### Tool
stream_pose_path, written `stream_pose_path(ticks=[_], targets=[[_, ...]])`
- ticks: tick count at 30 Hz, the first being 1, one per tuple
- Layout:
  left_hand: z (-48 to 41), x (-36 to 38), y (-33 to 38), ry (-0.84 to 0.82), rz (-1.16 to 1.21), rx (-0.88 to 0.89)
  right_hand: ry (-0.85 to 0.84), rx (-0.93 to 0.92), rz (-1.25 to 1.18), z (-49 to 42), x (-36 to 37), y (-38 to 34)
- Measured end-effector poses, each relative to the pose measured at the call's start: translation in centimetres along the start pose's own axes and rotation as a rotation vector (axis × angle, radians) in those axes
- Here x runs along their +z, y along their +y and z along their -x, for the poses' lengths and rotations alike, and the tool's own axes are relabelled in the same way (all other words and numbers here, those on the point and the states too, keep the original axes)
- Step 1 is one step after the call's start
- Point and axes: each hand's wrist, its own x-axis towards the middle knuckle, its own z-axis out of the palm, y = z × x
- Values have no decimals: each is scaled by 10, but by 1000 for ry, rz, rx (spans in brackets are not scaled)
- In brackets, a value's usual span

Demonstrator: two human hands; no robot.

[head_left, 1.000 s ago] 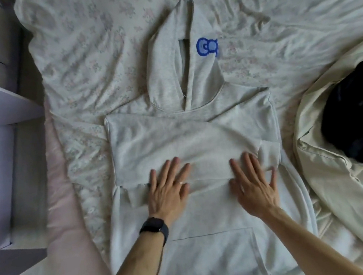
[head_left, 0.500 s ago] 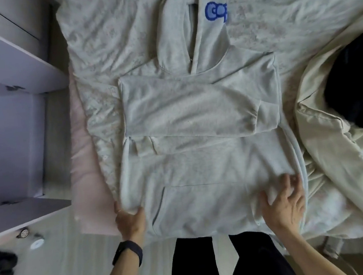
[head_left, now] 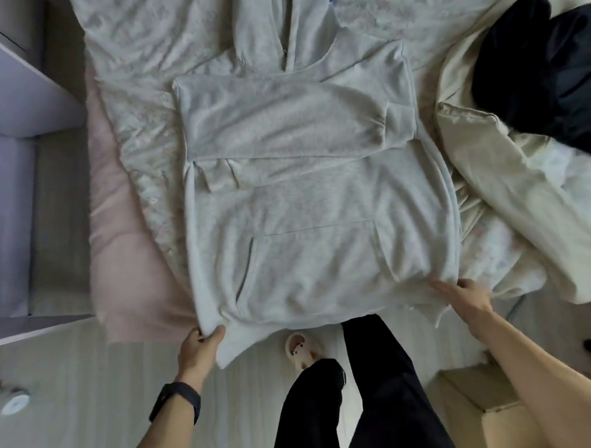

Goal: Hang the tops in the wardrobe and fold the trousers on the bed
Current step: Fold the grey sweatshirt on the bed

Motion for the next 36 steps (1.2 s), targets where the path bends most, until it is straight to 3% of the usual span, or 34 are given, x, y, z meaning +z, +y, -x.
stream_pose_path(ticks=[3, 9, 15, 23, 32, 36], targets=[[25, 0, -2, 37, 50, 90, -36, -58, 112, 13, -4, 12], [73, -18, -12, -11, 105, 122, 15, -114, 98, 63, -15, 29], [132, -47, 3, 179, 150, 214, 73, -203, -68, 106, -56, 35], [197, -72, -11, 382, 172, 258, 309, -336, -192, 159, -117, 63], [249, -63, -118, 391, 165, 113, 231, -214, -194, 214, -103, 182], [259, -67, -143, 351, 270, 91, 201, -79, -407, 208, -106, 207]])
